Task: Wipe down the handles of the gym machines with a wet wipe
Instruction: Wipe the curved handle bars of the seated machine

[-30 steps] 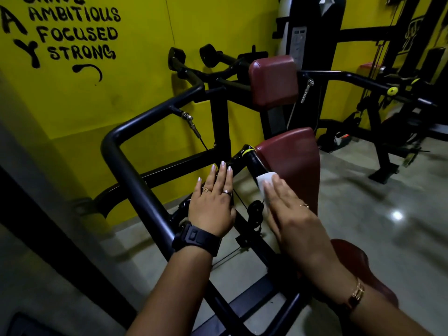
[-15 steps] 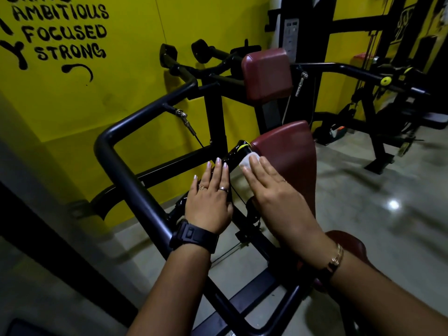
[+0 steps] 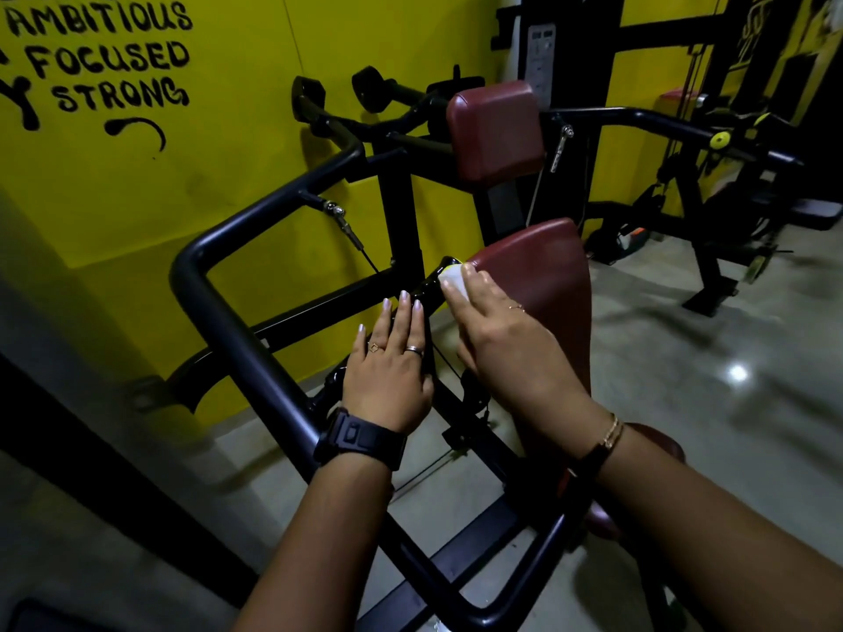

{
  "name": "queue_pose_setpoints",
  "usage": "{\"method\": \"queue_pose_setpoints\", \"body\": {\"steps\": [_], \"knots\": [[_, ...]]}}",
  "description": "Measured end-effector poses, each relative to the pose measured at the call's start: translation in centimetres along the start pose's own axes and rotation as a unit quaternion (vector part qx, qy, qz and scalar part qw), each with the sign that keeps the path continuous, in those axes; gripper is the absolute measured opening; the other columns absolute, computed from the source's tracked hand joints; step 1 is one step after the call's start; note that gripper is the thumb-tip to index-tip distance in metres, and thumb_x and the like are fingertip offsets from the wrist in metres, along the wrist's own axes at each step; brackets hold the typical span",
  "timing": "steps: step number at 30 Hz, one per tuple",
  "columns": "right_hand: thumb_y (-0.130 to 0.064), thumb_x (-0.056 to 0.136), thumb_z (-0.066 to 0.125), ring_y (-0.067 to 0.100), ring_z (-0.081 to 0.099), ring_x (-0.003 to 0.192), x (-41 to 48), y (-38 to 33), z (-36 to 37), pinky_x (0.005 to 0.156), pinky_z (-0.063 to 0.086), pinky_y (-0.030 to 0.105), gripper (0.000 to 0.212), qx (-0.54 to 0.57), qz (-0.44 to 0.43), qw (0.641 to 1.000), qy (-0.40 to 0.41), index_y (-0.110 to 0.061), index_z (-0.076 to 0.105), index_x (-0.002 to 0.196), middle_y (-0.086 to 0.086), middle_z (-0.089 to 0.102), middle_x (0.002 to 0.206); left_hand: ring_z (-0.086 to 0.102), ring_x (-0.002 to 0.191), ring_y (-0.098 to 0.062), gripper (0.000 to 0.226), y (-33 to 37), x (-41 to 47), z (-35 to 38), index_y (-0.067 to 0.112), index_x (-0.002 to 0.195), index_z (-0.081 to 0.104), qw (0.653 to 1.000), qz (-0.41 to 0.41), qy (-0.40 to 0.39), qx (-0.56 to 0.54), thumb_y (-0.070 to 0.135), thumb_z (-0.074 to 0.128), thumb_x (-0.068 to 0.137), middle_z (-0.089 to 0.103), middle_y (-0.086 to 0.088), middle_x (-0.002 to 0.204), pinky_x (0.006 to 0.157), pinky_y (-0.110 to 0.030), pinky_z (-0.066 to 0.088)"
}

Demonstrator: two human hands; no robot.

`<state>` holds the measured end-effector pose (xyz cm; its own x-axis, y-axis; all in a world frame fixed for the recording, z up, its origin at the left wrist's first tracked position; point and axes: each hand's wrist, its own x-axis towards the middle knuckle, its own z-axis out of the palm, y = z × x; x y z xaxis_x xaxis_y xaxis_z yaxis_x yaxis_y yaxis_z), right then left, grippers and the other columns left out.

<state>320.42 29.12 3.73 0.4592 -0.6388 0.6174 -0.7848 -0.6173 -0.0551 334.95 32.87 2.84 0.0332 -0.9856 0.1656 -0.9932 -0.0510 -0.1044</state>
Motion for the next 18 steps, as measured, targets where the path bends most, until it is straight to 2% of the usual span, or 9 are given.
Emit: {"method": "queue_pose_setpoints", "body": {"steps": [1,3,5,7,8,11,13,15,18], "knots": [[-0.006,0.069,0.075,0.032,0.054,0.124,-0.6,0.2,0.0,0.092,0.051,0.036,0.064,-0.02,-0.029,0.999,-0.002,-0.004,0.058,0.131,0.021,0.052,0.138,-0.023,0.147,-0.02,0.08,0.0,0.0,0.0,0.018,0.151,-0.021,1.0,0.0,-0.002,0.001,0.038,0.037,0.1,-0.029,-0.001,0.158,0.121,-0.042,-0.003],[-0.005,0.061,0.082,0.033,0.053,0.125,-2.3,0.6,-0.2,0.091,0.051,0.035,0.067,-0.024,-0.056,0.998,-0.006,-0.004,0.062,0.125,0.019,0.052,0.138,-0.023,0.147,-0.02,0.081,-0.1,0.0,0.1,0.018,0.151,-0.022,1.0,0.001,-0.002,0.001,0.039,0.037,0.1,-0.03,-0.001,0.158,0.121,-0.041,-0.003],[-0.013,0.074,0.073,0.032,0.055,0.123,-4.2,0.9,-0.6,0.087,0.053,0.037,0.058,0.023,-0.037,0.999,0.006,-0.007,0.059,0.13,0.018,0.049,0.141,-0.023,0.147,-0.019,0.082,-0.1,0.0,0.1,0.018,0.151,-0.022,1.0,0.002,0.001,0.0,0.039,0.038,0.1,-0.03,-0.001,0.158,0.121,-0.041,-0.003],[-0.027,0.087,0.053,0.028,0.061,0.116,-4.8,1.0,-1.3,0.08,0.056,0.039,0.053,0.086,0.024,0.996,0.014,-0.014,0.051,0.138,0.015,0.051,0.141,-0.023,0.147,-0.02,0.082,-0.2,0.0,0.2,0.018,0.151,-0.022,1.0,0.004,0.002,0.0,0.039,0.039,0.1,-0.03,-0.001,0.158,0.121,-0.042,-0.003],[-0.03,0.09,0.046,0.028,0.061,0.114,-4.6,1.1,-1.6,0.081,0.056,0.04,0.054,0.117,0.058,0.991,0.015,-0.016,0.046,0.142,0.013,0.052,0.14,-0.023,0.147,-0.02,0.082,-0.1,0.0,0.2,0.018,0.151,-0.022,1.0,0.004,0.001,0.001,0.039,0.039,0.099,-0.03,-0.001,0.158,0.121,-0.042,-0.002],[-0.027,0.097,0.049,0.031,0.058,0.117,-2.8,1.3,-1.6,0.089,0.048,0.04,0.053,0.143,0.112,0.983,-0.005,-0.018,0.037,0.148,0.012,0.051,0.142,-0.023,0.147,-0.02,0.082,-0.2,0.0,0.2,0.018,0.151,-0.023,1.0,0.003,0.001,0.002,0.039,0.038,0.1,-0.03,-0.001,0.158,0.121,-0.041,-0.002],[-0.021,0.093,0.054,0.032,0.058,0.118,-1.8,0.7,-1.6,0.089,0.05,0.041,0.053,0.126,0.087,0.988,0.009,-0.017,0.042,0.145,0.011,0.048,0.144,-0.023,0.147,-0.02,0.082,-0.1,0.0,0.2,0.018,0.151,-0.022,1.0,0.002,0.0,0.004,0.039,0.038,0.1,-0.03,-0.001,0.158,0.121,-0.041,-0.002],[-0.01,0.081,0.068,0.035,0.056,0.122,-1.8,0.2,-1.1,0.093,0.05,0.045,0.059,0.086,0.033,0.996,0.009,-0.011,0.052,0.137,0.016,0.048,0.143,-0.022,0.147,-0.02,0.082,-0.1,0.0,0.2,0.018,0.151,-0.021,1.0,0.002,0.0,0.008,0.04,0.038,0.099,-0.03,-0.001,0.158,0.121,-0.041,-0.002],[0.001,0.066,0.079,0.034,0.046,0.131,-3.5,0.4,-0.1,0.105,0.036,0.037,0.066,-0.008,-0.049,0.999,0.003,-0.003,0.059,0.128,0.016,0.047,0.143,-0.023,0.147,-0.019,0.082,-0.1,0.1,0.2,0.018,0.151,-0.021,1.0,0.003,0.0,0.006,0.041,0.038,0.1,-0.03,-0.001,0.157,0.121,-0.041,-0.002]]}}
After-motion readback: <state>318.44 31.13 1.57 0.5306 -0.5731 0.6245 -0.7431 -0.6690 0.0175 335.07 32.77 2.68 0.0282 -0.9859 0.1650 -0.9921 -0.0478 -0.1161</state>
